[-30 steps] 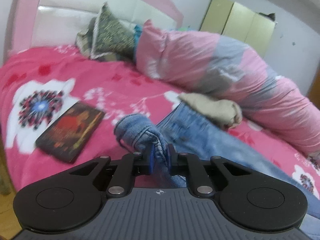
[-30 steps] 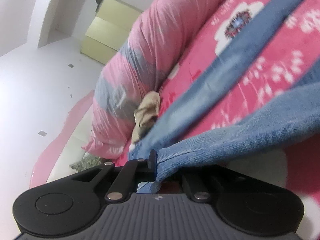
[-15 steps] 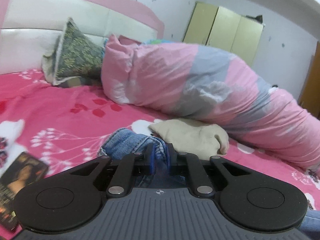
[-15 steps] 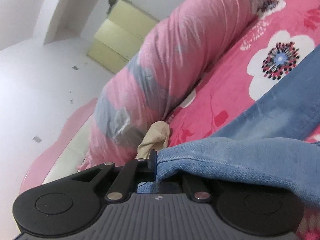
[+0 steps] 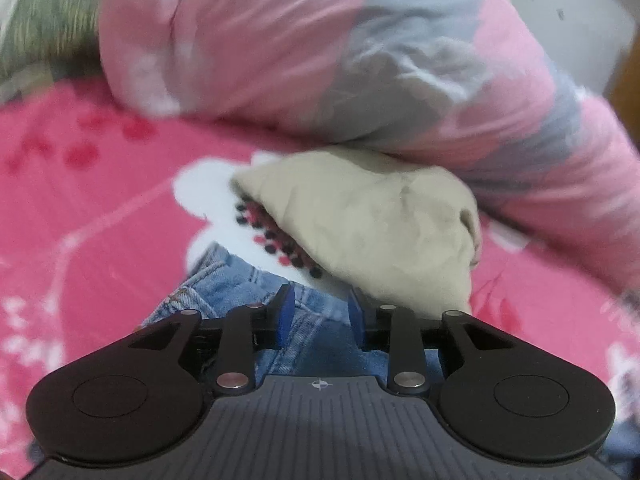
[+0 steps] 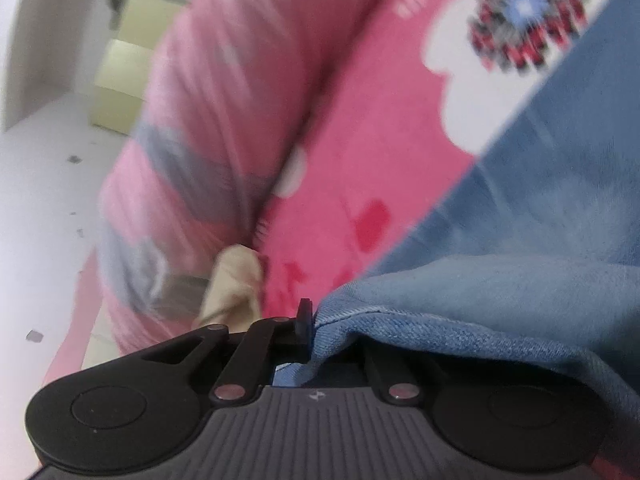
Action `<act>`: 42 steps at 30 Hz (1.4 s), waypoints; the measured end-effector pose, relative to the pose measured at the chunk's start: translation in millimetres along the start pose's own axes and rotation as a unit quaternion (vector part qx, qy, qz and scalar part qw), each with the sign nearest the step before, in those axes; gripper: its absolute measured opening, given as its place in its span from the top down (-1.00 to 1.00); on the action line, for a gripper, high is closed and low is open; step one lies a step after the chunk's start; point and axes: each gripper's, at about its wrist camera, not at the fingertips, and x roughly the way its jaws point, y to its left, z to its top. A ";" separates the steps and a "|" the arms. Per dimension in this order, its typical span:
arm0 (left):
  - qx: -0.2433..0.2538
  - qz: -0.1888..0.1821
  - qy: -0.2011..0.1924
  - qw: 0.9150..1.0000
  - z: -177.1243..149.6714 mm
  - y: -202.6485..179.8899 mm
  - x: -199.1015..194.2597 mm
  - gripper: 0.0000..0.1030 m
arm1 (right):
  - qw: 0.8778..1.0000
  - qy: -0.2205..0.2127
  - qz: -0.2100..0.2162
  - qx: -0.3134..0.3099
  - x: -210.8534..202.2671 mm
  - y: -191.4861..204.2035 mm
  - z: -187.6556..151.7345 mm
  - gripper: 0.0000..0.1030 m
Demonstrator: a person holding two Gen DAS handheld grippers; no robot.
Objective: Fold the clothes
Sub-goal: 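Grasp the waistband with the left gripper while the right gripper lays the hems onto it, then open both grippers to release the folded jeans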
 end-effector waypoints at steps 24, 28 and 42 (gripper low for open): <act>-0.216 -0.050 0.039 0.974 -97.4 77.5 -125.9 -0.10 | 0.989 0.116 0.053 0.071 -84.6 -24.8 -72.4 -0.30; -0.195 -0.042 0.015 0.980 -89.1 69.5 -109.6 -0.10 | 0.989 0.113 0.025 0.089 -61.6 -40.9 -80.8 -0.24; -0.144 -0.002 -0.066 0.987 -85.2 46.0 -84.3 0.36 | 0.997 0.007 0.027 0.072 -4.2 -37.8 -69.3 0.83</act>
